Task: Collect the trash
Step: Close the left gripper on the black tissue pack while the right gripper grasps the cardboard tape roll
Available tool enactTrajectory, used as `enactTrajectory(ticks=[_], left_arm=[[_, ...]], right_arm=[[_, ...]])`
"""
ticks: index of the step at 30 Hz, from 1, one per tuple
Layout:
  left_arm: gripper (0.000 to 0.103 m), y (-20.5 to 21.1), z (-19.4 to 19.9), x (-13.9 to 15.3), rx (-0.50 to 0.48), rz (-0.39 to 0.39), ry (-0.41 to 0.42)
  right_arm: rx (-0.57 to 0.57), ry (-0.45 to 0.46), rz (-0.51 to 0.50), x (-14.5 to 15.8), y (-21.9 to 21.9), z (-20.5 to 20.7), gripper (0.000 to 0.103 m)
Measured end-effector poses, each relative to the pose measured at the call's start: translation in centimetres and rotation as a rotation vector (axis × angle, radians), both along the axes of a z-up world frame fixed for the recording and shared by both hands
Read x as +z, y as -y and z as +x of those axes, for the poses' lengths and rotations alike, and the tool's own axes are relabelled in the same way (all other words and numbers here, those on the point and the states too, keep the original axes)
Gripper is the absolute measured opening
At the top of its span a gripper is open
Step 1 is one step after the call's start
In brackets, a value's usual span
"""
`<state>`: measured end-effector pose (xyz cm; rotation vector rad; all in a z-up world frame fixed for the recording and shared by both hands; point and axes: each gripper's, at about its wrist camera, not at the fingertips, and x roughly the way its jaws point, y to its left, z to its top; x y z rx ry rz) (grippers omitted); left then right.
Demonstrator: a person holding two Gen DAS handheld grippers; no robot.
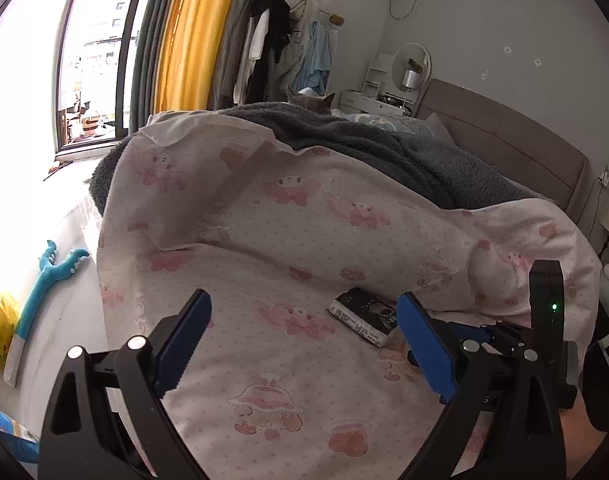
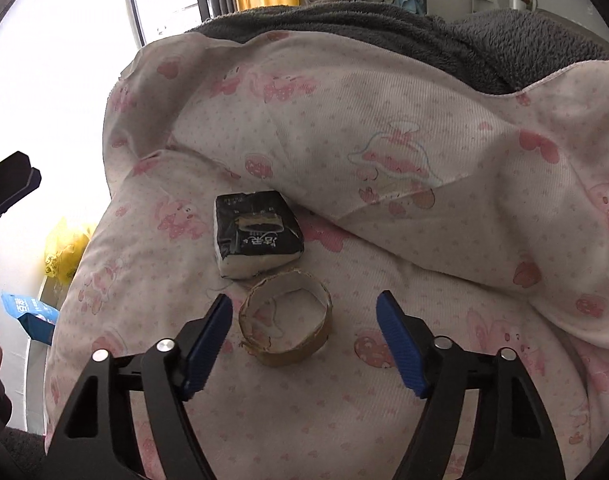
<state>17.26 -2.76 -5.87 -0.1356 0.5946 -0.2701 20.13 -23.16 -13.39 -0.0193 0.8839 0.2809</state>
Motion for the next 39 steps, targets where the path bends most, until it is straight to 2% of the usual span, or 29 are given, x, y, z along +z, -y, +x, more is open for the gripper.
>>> enactTrajectory(ticks=[6, 10, 16, 23, 28, 34, 37, 39], left_arm=[[0.094, 1.9, 1.2, -1.1, -0.065, 0.024, -0.038], [0.094, 3.1, 1.7, -1.8, -0.111, 0.086, -0.044], [0.094, 3.9, 2.9, -2.7, -0.211, 0.116, -0.061], [0.094, 5.1, 5.3, -3.2, -0.336, 0.095, -0.090], [0.095, 7.4, 7.2, -4.2, -0.415, 0.198, -0.131], [0.095, 8.9, 9.2, -6.6, -0.495, 0.203, -0.197], [0.094, 9.7, 10.1, -7.9, -0.509, 0.238, -0.221], [0.088, 10.0, 10.6, -8.4, -0.515, 0.242, -0.235]], right_arm=[[0.027, -0.027, 0.027, -0.6, 0.3, 0.3, 0.061], [0.055, -0.039, 0.055, -0.7, 0.4, 0.4, 0.047], [0.076, -0.008, 0.087, 0.8, 1.0, -0.1, 0.047], [0.046, 0.020, 0.125, 2.8, 3.8, -0.8, 0.047], [0.025, 0.017, 0.161, 2.9, 5.5, -0.8, 0.047], [-0.001, 0.027, 0.178, 3.4, 7.2, -0.9, 0.047], [-0.013, 0.028, 0.183, 3.5, 7.9, -1.0, 0.047], [-0.022, 0.028, 0.189, 3.6, 8.3, -1.1, 0.047]])
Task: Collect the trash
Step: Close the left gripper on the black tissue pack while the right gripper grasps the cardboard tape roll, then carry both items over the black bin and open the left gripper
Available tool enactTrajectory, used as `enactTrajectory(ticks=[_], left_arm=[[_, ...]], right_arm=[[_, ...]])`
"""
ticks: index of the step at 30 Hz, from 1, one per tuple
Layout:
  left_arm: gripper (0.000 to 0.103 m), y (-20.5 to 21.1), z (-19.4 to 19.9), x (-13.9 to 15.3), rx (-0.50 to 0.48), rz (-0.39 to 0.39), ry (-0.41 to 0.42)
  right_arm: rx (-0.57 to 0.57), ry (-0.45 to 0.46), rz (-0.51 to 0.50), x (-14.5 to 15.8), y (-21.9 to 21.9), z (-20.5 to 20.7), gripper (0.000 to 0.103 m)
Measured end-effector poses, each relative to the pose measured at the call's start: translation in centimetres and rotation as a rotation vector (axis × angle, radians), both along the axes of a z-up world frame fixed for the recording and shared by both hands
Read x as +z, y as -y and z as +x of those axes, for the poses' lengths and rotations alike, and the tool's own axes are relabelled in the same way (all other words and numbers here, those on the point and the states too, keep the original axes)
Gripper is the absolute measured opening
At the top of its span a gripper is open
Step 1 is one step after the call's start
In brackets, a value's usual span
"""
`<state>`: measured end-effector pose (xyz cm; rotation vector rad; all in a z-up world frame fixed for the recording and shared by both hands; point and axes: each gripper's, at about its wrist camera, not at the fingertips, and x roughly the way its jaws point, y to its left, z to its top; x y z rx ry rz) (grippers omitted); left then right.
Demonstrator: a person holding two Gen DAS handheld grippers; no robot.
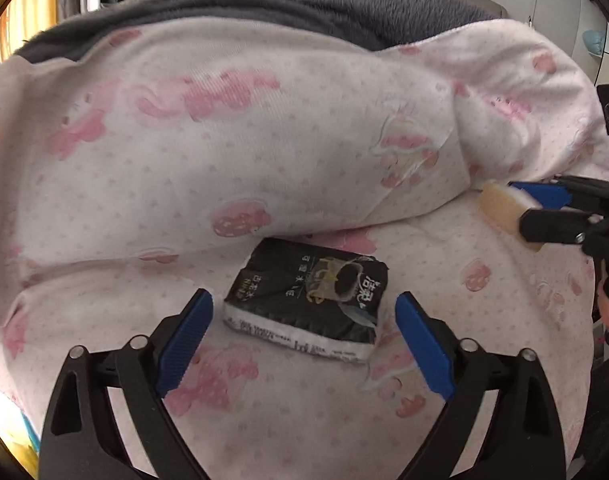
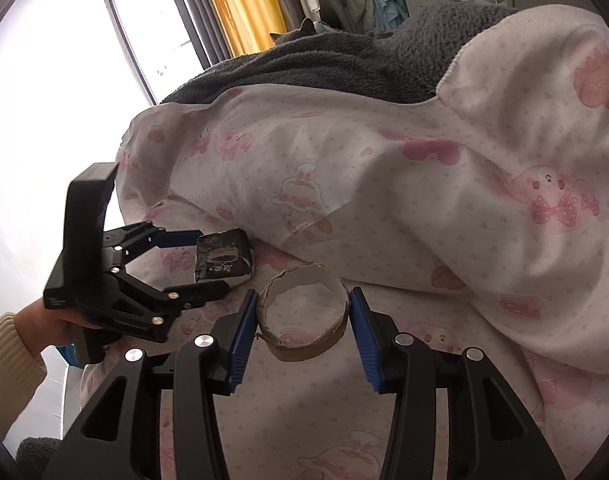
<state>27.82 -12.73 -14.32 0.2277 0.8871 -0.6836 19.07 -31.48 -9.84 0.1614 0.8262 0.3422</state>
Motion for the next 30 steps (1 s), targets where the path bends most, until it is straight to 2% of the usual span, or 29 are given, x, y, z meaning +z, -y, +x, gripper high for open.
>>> enactTrajectory(ticks=[1, 4, 10, 14, 16, 24, 30], left_arm=[[0.083, 0.1, 0.2, -0.1, -0.001, 0.003, -0.007], [0.078, 0.6, 0.0, 0.0, -0.008, 0.033, 0.004], [0.078, 0.1, -1.9, 1.5, 0.023, 0.005, 0.033], [0.078, -2.3, -4.6, 3.4, 0.128, -0.025, 0.082], [0.078, -3.7, -6.4, 4.3, 0.191, -0.016, 0.120], [0.078, -8.8, -13.8, 8.7, 0.473, -0.063, 0.219], [0.079, -11.6, -18.6, 10.8, 0.536, -0.112, 0.306]], right_arm=[[-0.003, 0.000, 0.002, 0.1, 0.0, 0.1, 0.047], [-0.006, 0.001, 0.003, 0.1, 0.1, 0.1, 0.047], [-0.005, 0.003, 0.013, 0.6, -0.5, 0.0, 0.047], [-0.006, 0.009, 0.020, 1.0, -1.3, -0.1, 0.047], [-0.009, 0.013, 0.023, 1.2, -1.8, -0.2, 0.047], [0.020, 0.027, -0.014, 0.7, -5.0, -1.9, 0.047], [0.055, 0.056, -0.062, 0.3, -7.3, -3.2, 0.047]])
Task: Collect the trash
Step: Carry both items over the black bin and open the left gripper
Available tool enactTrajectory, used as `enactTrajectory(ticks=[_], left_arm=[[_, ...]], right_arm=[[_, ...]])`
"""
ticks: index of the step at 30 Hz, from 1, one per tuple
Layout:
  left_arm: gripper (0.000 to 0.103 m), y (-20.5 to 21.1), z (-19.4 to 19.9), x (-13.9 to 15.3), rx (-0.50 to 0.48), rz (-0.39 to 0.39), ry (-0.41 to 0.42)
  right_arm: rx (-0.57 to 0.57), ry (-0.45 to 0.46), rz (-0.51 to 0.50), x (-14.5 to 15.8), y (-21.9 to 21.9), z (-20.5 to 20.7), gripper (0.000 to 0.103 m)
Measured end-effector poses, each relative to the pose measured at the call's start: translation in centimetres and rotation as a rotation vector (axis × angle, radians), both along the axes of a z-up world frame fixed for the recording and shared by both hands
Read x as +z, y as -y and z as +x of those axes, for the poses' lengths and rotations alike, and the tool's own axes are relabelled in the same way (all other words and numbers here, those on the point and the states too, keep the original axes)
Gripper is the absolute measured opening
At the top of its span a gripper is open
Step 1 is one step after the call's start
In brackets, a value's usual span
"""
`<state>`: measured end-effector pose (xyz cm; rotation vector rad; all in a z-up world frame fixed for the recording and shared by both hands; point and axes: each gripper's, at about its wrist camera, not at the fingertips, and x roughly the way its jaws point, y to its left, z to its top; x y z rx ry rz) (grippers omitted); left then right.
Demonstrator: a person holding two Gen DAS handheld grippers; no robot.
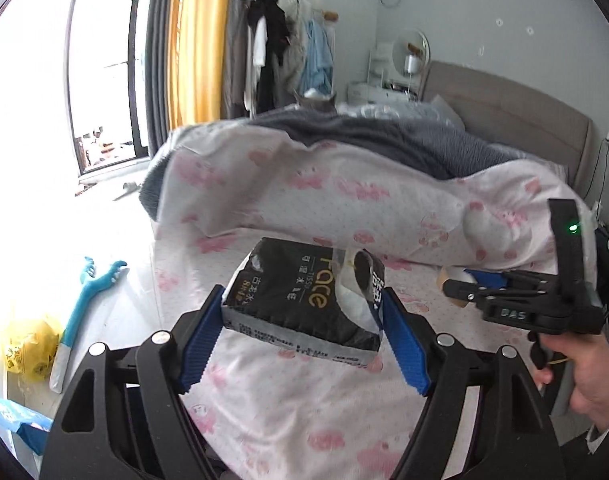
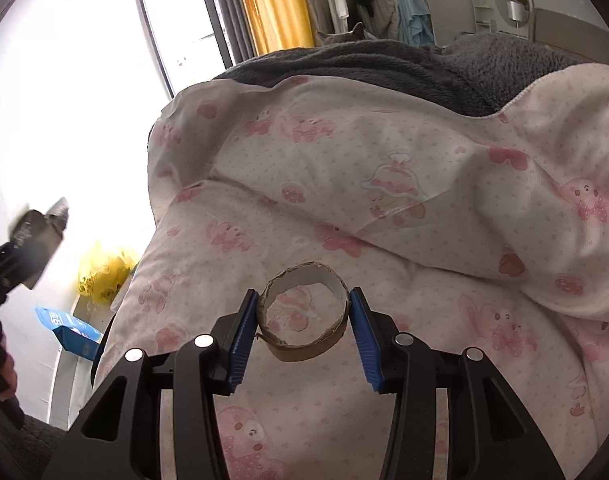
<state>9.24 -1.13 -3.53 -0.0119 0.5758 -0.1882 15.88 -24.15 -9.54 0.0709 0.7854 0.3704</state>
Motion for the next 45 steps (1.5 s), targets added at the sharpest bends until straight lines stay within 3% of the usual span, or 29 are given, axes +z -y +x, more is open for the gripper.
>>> enactTrajectory(ticks=[4, 12, 16, 20, 23, 27, 36, 41, 45], left_arm=[[0.079, -1.4, -0.8, -0.3, 0.013, -0.021, 0.005], [0.079, -6.8, -0.1, -3.5, 0.111, 0.007, -0.089], [0.079, -9.4, 0.0, -4.9, 0.154, 0.007, -0.180], [0.079, -12.2, -0.3, -6.8, 0.208, -0.049, -0.286], [0.079, -13.8, -0.7, -8.4, 0.245, 0.007, -0.336], [0.079, -16.8, -1.3, -10.8, 0.284, -0.022, -0.437], [0.079, -21.8, -3.8, -14.0, 0.294, -0.070, -0.585], [0.080, -22.9, -4.3, -14.4, 0.270, -0.109, -0.609], [0.089, -23.8, -5.0, -14.2, 0.268, -0.128, -0.594]], right_arm=[[0.004, 0.008, -0.008, 0.3, -1.5, -0.1, 0.047], [0.065, 0.030, 0.040, 1.7, -7.2, 0.8, 0.047], [0.148, 0.048, 0.037, 2.4, -11.7, 0.6, 0.047], [0.228, 0.051, 0.024, 2.6, -16.2, 0.0, 0.047], [0.284, 0.051, 0.015, 2.5, -19.5, -0.3, 0.047], [0.340, 0.048, 0.003, 2.2, -23.3, -0.8, 0.047], [0.430, 0.001, -0.036, 0.0, -30.2, -1.9, 0.047], [0.461, -0.018, -0.052, -1.1, -32.9, -2.3, 0.047], [0.476, -0.038, -0.072, -2.2, -34.6, -2.5, 0.047]])
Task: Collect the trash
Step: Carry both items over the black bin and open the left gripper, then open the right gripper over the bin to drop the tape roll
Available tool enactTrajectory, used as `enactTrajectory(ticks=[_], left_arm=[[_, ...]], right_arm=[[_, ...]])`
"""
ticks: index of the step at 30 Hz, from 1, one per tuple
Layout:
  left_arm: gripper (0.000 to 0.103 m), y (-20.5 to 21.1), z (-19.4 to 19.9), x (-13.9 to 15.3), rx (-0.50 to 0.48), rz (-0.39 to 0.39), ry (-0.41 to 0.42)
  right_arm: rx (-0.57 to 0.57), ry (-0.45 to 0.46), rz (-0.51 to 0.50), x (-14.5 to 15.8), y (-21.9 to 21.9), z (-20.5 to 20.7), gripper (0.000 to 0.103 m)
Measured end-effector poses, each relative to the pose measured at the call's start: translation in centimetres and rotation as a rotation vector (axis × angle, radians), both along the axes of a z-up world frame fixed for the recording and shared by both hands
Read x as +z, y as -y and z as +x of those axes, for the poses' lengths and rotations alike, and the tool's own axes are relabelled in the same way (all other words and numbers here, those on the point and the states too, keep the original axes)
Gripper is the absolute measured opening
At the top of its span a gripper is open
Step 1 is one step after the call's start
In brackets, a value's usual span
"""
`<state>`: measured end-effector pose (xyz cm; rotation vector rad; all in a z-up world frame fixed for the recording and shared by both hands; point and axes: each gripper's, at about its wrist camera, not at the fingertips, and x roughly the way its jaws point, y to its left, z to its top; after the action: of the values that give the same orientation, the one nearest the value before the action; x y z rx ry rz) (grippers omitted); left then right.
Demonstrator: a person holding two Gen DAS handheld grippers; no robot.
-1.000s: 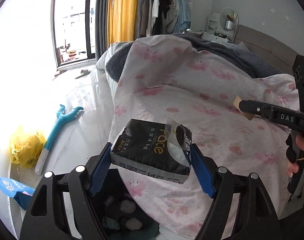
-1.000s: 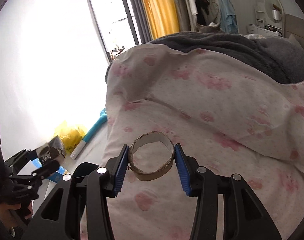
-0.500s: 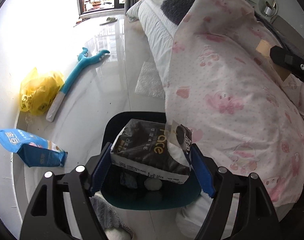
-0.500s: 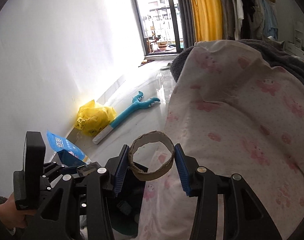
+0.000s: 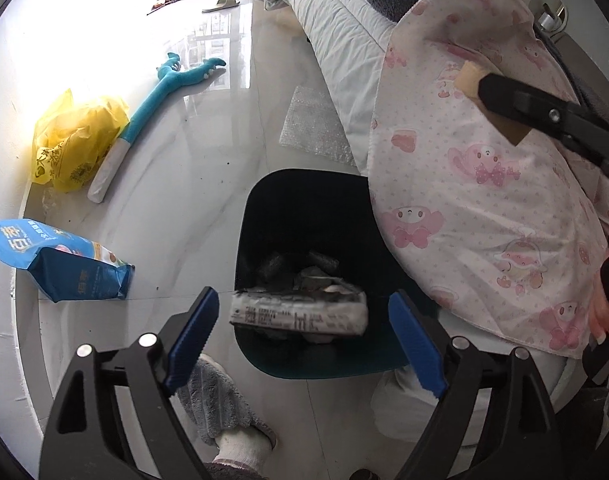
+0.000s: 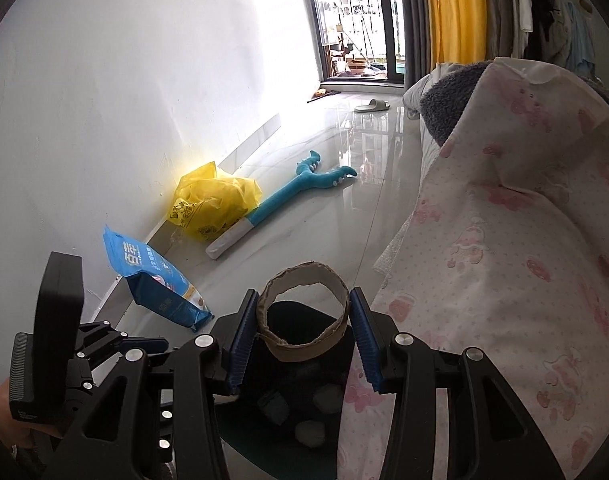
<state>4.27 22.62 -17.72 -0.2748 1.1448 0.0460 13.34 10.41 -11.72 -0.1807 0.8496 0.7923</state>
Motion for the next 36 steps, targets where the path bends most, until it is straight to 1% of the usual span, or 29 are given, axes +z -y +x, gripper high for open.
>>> enactTrajectory(ticks=[5, 9, 13, 18, 20, 26, 31, 36], left_arm=[[0.089, -1.6, -0.7, 0.6, 0.029, 0.009, 0.039], [0.089, -2.6, -1.5, 2.0, 0.053, 0.013, 0.107], [0.089, -3.0, -2.3, 3.5, 0.056, 0.047, 0.186], [0.089, -3.2, -3.0, 4.9, 0.034, 0.089, 0.262], [0.089, -3.0, -3.2, 5.3, 0.024, 0.094, 0.288], [0.089, -2.1, -3.9, 6.9, -0.008, 0.169, 0.381], [0.089, -1.8, -4.7, 7.7, -0.027, 0.191, 0.441], [0.089, -1.8, -5.2, 8.9, -0.007, 0.187, 0.496]], right_arm=[[0.004, -0.042, -0.031, -2.0, -1.5, 0.0, 0.047], [0.002, -0.067, -0.060, -3.5, -2.5, 0.1, 0.047], [0.003, -0.089, -0.104, -5.3, -3.6, 0.3, 0.047], [0.014, -0.113, -0.151, -7.3, -4.9, 0.1, 0.047], [0.021, -0.121, -0.167, -7.9, -5.3, 0.0, 0.047], [0.035, -0.158, -0.213, -9.7, -6.4, -0.2, 0.047], [0.040, -0.197, -0.260, -11.3, -7.0, -0.3, 0.047], [0.044, -0.221, -0.327, -12.9, -7.0, -0.5, 0.047]])
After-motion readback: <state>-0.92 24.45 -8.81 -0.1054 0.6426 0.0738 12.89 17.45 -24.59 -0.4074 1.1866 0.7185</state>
